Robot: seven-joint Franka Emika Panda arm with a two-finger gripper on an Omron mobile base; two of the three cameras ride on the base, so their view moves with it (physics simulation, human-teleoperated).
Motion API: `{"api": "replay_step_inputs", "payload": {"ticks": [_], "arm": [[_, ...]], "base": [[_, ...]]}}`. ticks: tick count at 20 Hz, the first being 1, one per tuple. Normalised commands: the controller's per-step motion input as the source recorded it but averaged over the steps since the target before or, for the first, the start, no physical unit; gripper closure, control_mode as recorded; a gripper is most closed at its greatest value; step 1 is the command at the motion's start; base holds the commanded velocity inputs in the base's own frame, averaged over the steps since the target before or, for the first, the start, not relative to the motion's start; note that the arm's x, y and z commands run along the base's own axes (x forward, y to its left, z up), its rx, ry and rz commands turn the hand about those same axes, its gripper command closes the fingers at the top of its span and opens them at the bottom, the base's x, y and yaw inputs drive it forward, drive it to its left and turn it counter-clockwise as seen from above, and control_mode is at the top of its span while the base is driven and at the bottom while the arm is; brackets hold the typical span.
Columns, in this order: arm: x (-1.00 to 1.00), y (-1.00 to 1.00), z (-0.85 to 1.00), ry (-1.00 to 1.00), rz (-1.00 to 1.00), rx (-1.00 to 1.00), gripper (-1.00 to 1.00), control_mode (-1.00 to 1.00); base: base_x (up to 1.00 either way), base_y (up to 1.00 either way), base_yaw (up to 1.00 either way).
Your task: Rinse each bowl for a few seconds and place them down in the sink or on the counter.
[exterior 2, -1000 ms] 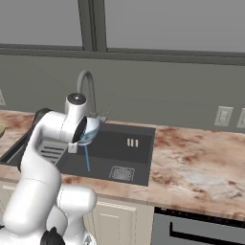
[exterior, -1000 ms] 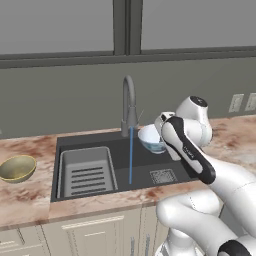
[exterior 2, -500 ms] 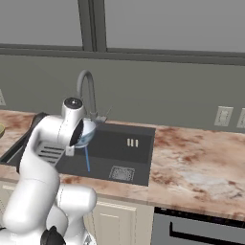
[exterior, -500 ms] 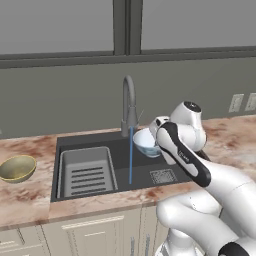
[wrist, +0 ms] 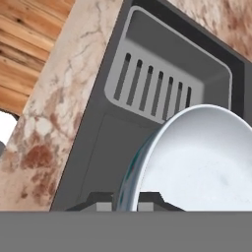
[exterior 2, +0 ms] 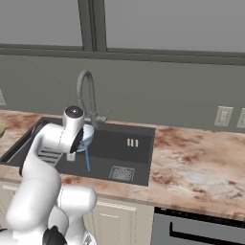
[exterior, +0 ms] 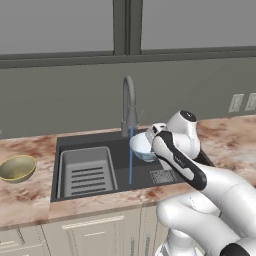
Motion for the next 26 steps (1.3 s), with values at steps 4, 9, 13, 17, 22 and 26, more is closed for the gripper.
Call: {"api": "replay_step_inputs", "payload": {"ticks": [4,9,13,17,22,26], "arm": [[0.15,0.05,-0.28,-0.02,0.04,0.02,1.0,-1.0],[0.19,0.04,-0.24,-0.01,0.04,0.03,1.0,-1.0],[0.22,0.01,-0.19,0.0,0.04,0.05,1.0,-1.0],[0.23,0.0,-0.15,0.0,0.04,0.05,1.0,-1.0],[0.26,0.0,-0.12,0.0,0.04,0.05,1.0,-1.0],[0.26,0.04,-0.02,0.02,0.03,0.04,1.0,-1.0]], "base": [[0.0,0.0,0.0],[0.0,0.0,0.0],[0.0,0.0,0.0],[0.0,0.0,0.0],[0.0,0.0,0.0],[0.0,0.0,0.0]]}}
